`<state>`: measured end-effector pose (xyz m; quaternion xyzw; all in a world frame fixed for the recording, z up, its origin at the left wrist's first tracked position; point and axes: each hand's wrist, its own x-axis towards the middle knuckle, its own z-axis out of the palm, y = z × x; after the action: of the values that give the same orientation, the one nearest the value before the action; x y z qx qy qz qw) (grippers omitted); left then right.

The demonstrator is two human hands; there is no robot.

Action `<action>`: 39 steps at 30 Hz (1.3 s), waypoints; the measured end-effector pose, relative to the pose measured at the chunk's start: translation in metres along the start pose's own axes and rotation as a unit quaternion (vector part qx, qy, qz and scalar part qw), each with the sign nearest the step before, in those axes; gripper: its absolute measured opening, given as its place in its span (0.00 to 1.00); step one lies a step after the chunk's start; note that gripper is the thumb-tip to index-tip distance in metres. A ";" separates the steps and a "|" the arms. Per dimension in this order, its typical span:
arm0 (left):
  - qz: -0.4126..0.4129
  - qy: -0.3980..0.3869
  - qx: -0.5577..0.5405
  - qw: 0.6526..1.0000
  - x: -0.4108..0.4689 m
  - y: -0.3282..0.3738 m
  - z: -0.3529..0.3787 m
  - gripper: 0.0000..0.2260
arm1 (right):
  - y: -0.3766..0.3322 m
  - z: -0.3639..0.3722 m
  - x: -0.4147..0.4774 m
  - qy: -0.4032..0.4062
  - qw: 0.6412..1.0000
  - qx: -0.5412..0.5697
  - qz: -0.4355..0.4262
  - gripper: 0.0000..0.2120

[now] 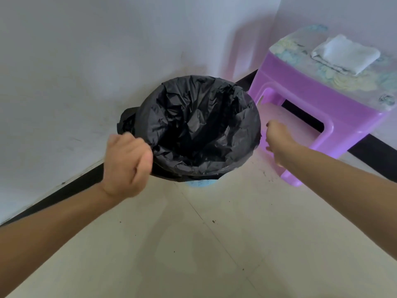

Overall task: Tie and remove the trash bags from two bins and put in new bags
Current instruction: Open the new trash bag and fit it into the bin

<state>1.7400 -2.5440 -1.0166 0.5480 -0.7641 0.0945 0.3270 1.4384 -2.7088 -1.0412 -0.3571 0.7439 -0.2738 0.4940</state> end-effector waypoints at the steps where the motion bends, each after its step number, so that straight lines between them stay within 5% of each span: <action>1: -0.036 0.025 -0.029 0.999 0.015 -0.001 -0.004 0.12 | -0.006 0.003 0.000 0.010 0.999 0.007 -0.030 0.20; 4: -0.252 0.051 -0.084 0.963 0.044 -0.014 0.012 0.06 | -0.026 0.012 -0.012 -0.007 0.992 0.044 -0.119 0.20; 7: -0.462 -0.028 -0.278 0.842 0.056 -0.026 0.036 0.27 | -0.029 0.022 -0.014 -0.069 0.986 0.029 -0.146 0.30; 9: -0.527 -0.031 -0.358 0.771 0.062 -0.030 0.042 0.33 | -0.022 0.025 -0.012 -0.096 0.984 0.026 -0.146 0.30; 11: -0.543 -0.045 -0.350 0.762 0.068 -0.036 0.044 0.32 | -0.018 0.022 -0.010 -0.099 0.984 0.020 -0.148 0.30; 14: -0.502 -0.121 -0.218 0.828 0.075 -0.044 0.044 0.23 | -0.026 0.018 -0.009 -0.068 0.979 -0.062 -0.184 0.27; 16: -0.445 -0.224 -0.080 0.863 0.082 -0.046 0.043 0.33 | -0.036 0.019 -0.009 -0.048 0.957 -0.194 -0.212 0.27; 19: -0.279 -0.315 0.227 0.879 0.095 -0.031 0.039 0.49 | -0.047 0.023 -0.020 -0.006 0.860 -0.427 -0.281 0.42; 22: -0.004 -0.272 0.311 0.911 0.117 -0.010 0.044 0.37 | -0.057 0.029 -0.042 0.071 0.737 -0.493 -0.457 0.35; 24: 0.059 -0.345 0.310 0.884 0.128 -0.008 0.060 0.29 | -0.055 0.037 -0.054 0.064 0.691 -0.538 -0.478 0.26; 29: -0.027 -0.544 0.332 0.770 0.120 -0.028 0.086 0.27 | -0.038 0.043 -0.057 -0.019 0.556 -0.772 -0.307 0.20; 30: -0.040 -0.552 0.304 0.775 0.117 -0.033 0.087 0.26 | -0.040 0.039 -0.052 -0.026 0.556 -0.772 -0.307 0.16; 32: -0.075 -0.484 0.191 0.851 0.114 -0.034 0.080 0.21 | -0.045 0.031 -0.038 -0.056 0.598 -0.720 -0.348 0.13; 35: -0.128 -0.181 0.085 0.971 0.117 -0.024 0.055 0.14 | -0.039 0.018 -0.030 -0.033 0.748 -0.489 -0.448 0.17; 37: -0.189 -0.041 0.105 0.976 0.116 -0.020 0.033 0.15 | -0.033 0.010 -0.027 0.032 0.824 -0.332 -0.457 0.23; 39: -0.291 -0.056 0.081 0.952 0.107 -0.031 0.026 0.21 | -0.030 0.006 -0.023 0.022 0.884 -0.261 -0.388 0.32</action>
<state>1.7375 -2.6520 -0.9788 0.7759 -0.5780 0.0256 0.2516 1.4574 -2.7085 -1.0084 -0.7268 0.6015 -0.2477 0.2206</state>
